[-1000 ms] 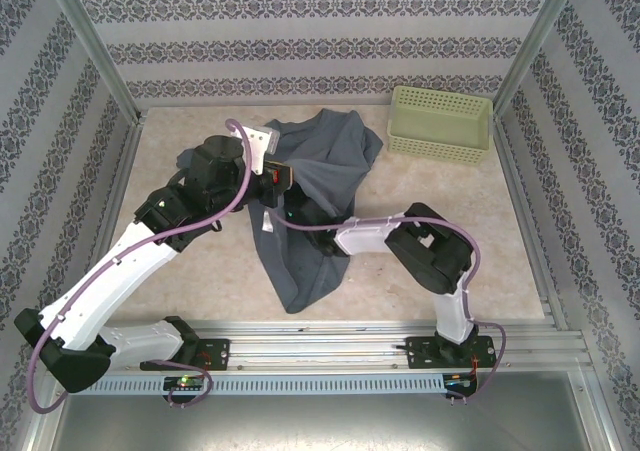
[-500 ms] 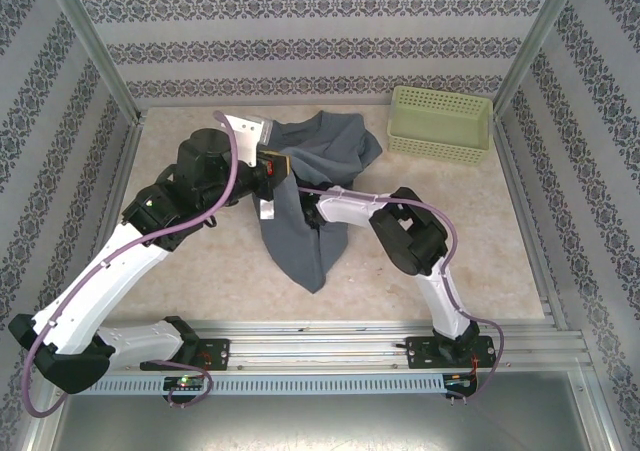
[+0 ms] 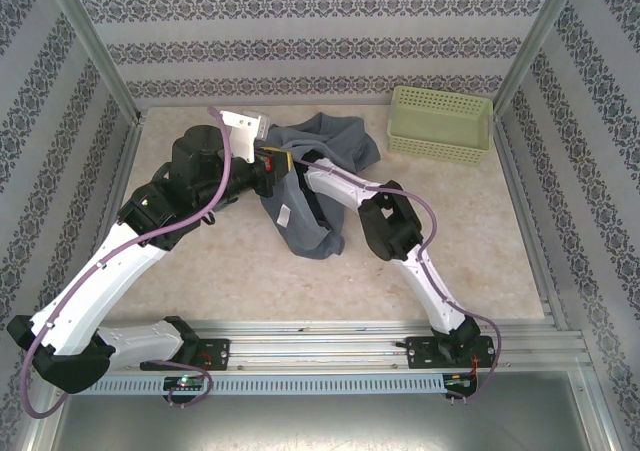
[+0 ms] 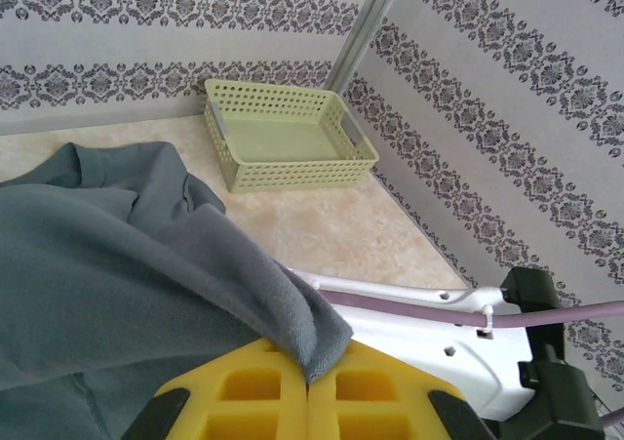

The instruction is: Fold the inside-out t-shirt

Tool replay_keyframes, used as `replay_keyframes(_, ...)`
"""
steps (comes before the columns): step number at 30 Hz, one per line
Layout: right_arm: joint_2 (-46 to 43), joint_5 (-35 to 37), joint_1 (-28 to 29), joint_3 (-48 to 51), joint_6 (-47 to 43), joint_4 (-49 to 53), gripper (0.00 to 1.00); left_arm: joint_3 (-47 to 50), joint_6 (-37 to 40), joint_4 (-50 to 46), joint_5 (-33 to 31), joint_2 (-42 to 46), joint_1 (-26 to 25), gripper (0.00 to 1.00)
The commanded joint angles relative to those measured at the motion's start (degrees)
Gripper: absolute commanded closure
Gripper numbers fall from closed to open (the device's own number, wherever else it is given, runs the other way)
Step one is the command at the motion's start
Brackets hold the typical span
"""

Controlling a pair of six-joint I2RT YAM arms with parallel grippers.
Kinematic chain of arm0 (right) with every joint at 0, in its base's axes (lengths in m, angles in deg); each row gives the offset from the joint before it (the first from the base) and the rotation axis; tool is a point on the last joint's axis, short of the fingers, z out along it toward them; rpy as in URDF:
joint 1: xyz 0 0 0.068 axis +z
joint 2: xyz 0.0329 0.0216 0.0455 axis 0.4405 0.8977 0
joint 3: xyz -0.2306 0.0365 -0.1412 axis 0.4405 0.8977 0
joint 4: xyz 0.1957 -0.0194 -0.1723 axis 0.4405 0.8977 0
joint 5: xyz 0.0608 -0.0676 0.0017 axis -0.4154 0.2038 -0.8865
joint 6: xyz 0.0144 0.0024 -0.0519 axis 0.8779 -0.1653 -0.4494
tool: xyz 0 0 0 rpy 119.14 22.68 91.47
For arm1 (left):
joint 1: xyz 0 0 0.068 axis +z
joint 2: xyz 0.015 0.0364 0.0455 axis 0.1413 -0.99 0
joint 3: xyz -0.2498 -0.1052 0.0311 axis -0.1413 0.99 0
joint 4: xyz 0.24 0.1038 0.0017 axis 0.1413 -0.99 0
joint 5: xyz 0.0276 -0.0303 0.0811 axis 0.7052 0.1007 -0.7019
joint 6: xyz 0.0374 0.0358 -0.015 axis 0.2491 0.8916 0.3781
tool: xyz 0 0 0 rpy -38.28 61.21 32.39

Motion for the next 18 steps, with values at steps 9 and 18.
replay_keyframes(9,4.5,-0.5,-0.2,-4.9,-0.6,10.7,0.53,-3.1,0.6,1.4,-3.3,0.0,0.9,1.0)
replay_keyframes(18,-14.2,-8.4,1.8,28.5,-12.6,-24.5,0.83,-5.3,-0.6,-7.2,-9.7,-3.3,9.5,1.0)
